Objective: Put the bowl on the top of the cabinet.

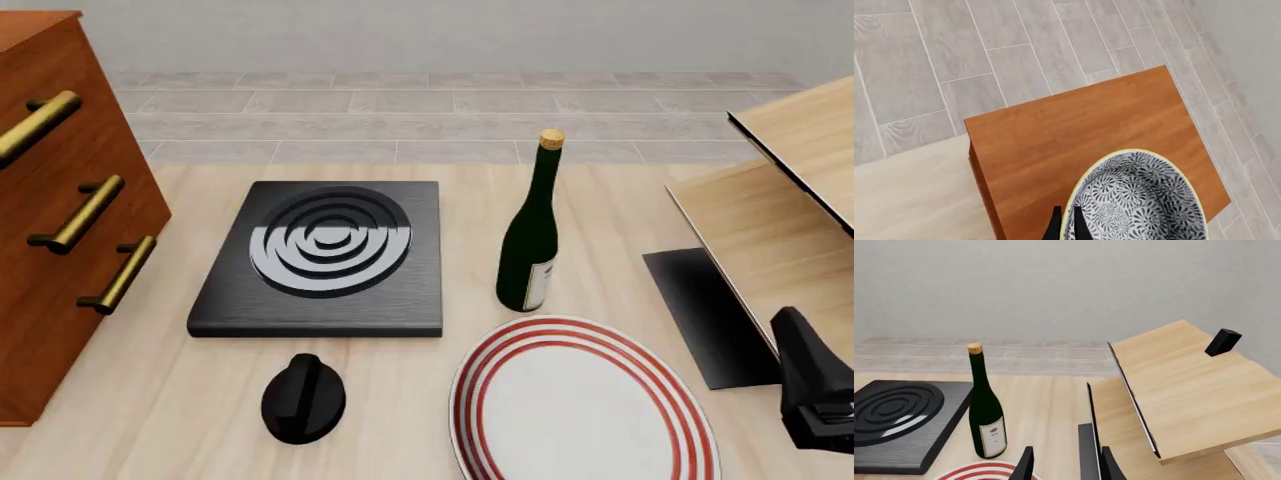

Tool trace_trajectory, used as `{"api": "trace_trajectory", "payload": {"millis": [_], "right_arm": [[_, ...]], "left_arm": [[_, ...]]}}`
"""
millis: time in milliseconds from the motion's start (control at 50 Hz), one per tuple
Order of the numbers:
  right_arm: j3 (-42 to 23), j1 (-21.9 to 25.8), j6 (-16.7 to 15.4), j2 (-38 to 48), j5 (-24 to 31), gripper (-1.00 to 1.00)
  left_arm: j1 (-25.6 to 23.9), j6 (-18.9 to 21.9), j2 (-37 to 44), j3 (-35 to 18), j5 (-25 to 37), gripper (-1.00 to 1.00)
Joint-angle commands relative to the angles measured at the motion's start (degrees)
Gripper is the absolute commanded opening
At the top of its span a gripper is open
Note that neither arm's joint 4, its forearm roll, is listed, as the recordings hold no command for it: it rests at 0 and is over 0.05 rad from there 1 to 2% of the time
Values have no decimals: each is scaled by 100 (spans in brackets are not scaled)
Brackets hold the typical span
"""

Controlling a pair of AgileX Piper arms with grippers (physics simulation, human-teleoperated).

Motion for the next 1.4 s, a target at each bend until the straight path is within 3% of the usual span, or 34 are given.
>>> {"api": "trace_trajectory", "payload": {"millis": [20, 560, 640, 660, 780, 800, 1080, 1400], "right_arm": [[-8, -1, -1, 3, 6, 100], [-2, 10, -35, 44, -26, 100], [-3, 11, -39, 52, -35, 100], [-4, 10, -39, 46, -28, 100], [-3, 13, -42, 82, -64, 100], [-1, 10, -38, 88, -72, 100], [12, 16, -49, 54, -45, 100], [-4, 42, -92, 116, -88, 100]], "left_arm": [[-62, 19, -4, 268, -193, -100], [-152, -11, 46, 637, -452, -100], [-218, -111, 8, 711, -490, -100], [-427, -240, -37, 793, -559, -100], [-398, -423, -108, 949, -681, -100], [-421, -379, -99, 917, -668, 100], [-478, -565, -258, 1124, -802, 100], [-530, -535, -469, 981, -774, 100]]}}
